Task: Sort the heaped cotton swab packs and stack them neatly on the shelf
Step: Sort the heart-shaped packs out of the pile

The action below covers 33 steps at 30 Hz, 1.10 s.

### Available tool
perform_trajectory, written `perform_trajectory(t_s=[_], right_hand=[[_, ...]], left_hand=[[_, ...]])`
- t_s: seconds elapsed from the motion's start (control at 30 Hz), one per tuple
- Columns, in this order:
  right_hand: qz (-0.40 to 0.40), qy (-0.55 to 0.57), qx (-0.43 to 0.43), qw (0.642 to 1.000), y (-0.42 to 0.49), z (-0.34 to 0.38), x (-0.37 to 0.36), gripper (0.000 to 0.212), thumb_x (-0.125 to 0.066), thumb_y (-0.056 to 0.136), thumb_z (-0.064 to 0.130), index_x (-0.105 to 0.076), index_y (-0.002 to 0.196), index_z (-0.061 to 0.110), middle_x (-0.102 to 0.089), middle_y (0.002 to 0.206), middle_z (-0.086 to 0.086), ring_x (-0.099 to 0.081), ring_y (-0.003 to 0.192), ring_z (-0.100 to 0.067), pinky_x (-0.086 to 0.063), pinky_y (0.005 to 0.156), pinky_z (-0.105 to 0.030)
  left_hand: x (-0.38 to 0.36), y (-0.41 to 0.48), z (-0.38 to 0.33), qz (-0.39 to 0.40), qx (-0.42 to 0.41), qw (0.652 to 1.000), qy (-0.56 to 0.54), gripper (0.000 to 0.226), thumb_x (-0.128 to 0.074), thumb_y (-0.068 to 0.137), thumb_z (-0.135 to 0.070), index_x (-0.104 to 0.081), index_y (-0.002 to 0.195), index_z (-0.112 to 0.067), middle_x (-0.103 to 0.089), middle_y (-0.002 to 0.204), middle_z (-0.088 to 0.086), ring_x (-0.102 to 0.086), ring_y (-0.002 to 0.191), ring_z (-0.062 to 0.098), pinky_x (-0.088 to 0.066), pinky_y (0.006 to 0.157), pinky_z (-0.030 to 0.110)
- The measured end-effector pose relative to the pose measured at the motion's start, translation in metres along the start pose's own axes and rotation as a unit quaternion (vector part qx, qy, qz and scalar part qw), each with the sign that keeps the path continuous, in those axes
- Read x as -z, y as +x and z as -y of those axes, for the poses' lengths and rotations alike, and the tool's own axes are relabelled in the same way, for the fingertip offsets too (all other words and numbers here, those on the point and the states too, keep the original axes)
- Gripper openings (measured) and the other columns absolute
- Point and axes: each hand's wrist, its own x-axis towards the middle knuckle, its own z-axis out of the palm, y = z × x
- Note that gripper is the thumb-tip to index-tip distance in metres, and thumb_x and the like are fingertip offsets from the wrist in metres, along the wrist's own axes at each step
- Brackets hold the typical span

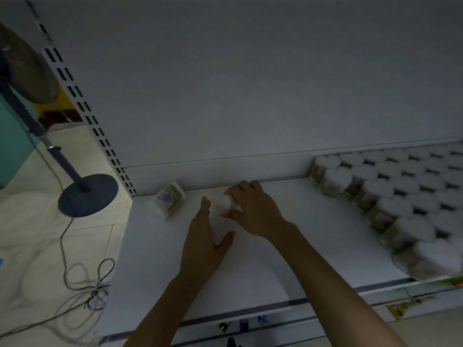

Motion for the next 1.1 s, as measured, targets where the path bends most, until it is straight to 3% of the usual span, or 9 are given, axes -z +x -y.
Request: perform_trajectory(t_s=[0.07,0.13,0.33,0.43,0.5,0.57,0.73,0.87,1.1], right_hand=[[0.022,0.137,-0.067,0.988,-0.009,-0.004,0.010,0.041,-0.056,0.091,0.044,-0.055,0.118,0.013,-0.056,0.113,-0.004,-0.049,0.105,-0.021,-0.045,0.084,-0.034],[0.047,0.263,-0.117,0.957,-0.022,-0.008,0.016,0.037,-0.046,0.097,0.042,-0.059,0.110,0.010,-0.063,0.104,-0.005,-0.057,0.094,-0.017,-0.044,0.081,-0.031],[0.005,0.382,-0.160,0.910,-0.063,-0.027,0.012,0.031,-0.045,0.100,0.028,-0.052,0.130,0.024,-0.057,0.127,0.004,-0.053,0.117,-0.009,-0.040,0.104,-0.022],[-0.059,0.337,-0.175,0.923,-0.077,-0.029,0.019,0.034,-0.052,0.097,0.026,-0.051,0.131,0.028,-0.056,0.126,0.004,-0.053,0.110,-0.007,-0.039,0.089,-0.006],[-0.096,0.269,-0.151,0.947,-0.086,-0.026,0.022,0.039,-0.058,0.094,0.031,-0.051,0.132,0.028,-0.052,0.130,0.005,-0.050,0.113,-0.007,-0.034,0.087,-0.002],[-0.137,0.152,-0.102,0.974,-0.096,-0.023,0.022,0.043,-0.060,0.089,0.041,-0.054,0.129,0.027,-0.050,0.134,0.003,-0.045,0.119,-0.011,-0.033,0.095,-0.015],[-0.294,-0.100,-0.005,0.951,-0.124,-0.020,0.017,0.026,-0.051,0.093,0.030,-0.071,0.090,0.014,-0.066,0.094,-0.004,-0.058,0.084,-0.022,-0.037,0.071,-0.028],[-0.283,-0.144,-0.040,0.947,-0.149,-0.030,0.015,0.025,-0.051,0.093,0.026,-0.072,0.100,0.015,-0.068,0.103,-0.003,-0.062,0.094,-0.022,-0.039,0.080,-0.027],[-0.303,-0.141,-0.100,0.937,-0.171,-0.060,0.031,0.028,-0.050,0.091,0.021,-0.070,0.108,0.012,-0.067,0.111,-0.005,-0.057,0.106,-0.020,-0.039,0.093,-0.029]], left_hand=[[-0.004,0.002,-0.002,0.017,-0.008,1.000,-0.012,0.092,-0.072,0.083,-0.029,-0.002,0.142,-0.030,-0.035,0.142,-0.008,-0.036,0.127,0.008,-0.028,0.099,0.016],[-0.009,0.006,-0.003,0.016,-0.009,0.999,-0.040,0.089,-0.074,0.082,-0.024,-0.011,0.146,-0.032,-0.043,0.136,-0.008,-0.044,0.125,0.011,-0.039,0.099,0.025],[-0.020,0.009,-0.017,0.041,-0.043,0.995,-0.074,0.078,-0.084,0.070,-0.031,-0.043,0.136,-0.022,-0.049,0.117,-0.009,-0.055,0.101,0.011,-0.049,0.081,0.026],[-0.032,0.010,-0.026,0.080,-0.022,0.994,-0.068,0.076,-0.076,0.051,-0.061,-0.047,0.113,-0.027,-0.054,0.108,-0.006,-0.058,0.094,0.012,-0.051,0.072,0.026],[-0.041,0.008,-0.032,0.110,0.012,0.991,-0.079,0.076,-0.081,0.050,-0.056,-0.041,0.108,-0.029,-0.057,0.102,-0.004,-0.060,0.091,0.015,-0.054,0.073,0.034],[-0.048,0.004,-0.041,0.136,0.024,0.988,-0.074,0.066,-0.085,0.064,-0.034,-0.038,0.109,-0.028,-0.058,0.097,-0.004,-0.060,0.085,0.015,-0.052,0.069,0.035],[-0.068,0.001,-0.064,0.138,-0.013,0.990,-0.021,0.018,-0.058,0.089,-0.022,-0.044,0.099,-0.019,-0.061,0.089,0.002,-0.058,0.076,0.015,-0.046,0.066,0.030],[-0.087,0.002,-0.079,0.149,-0.025,0.988,0.018,0.013,-0.052,0.090,-0.029,-0.041,0.098,-0.028,-0.056,0.093,-0.004,-0.057,0.088,0.017,-0.048,0.074,0.034],[-0.127,0.002,-0.118,0.162,-0.034,0.986,0.027,0.026,-0.055,0.090,-0.024,-0.048,0.114,-0.016,-0.040,0.093,-0.009,-0.050,0.100,0.021,-0.046,0.080,0.039]])
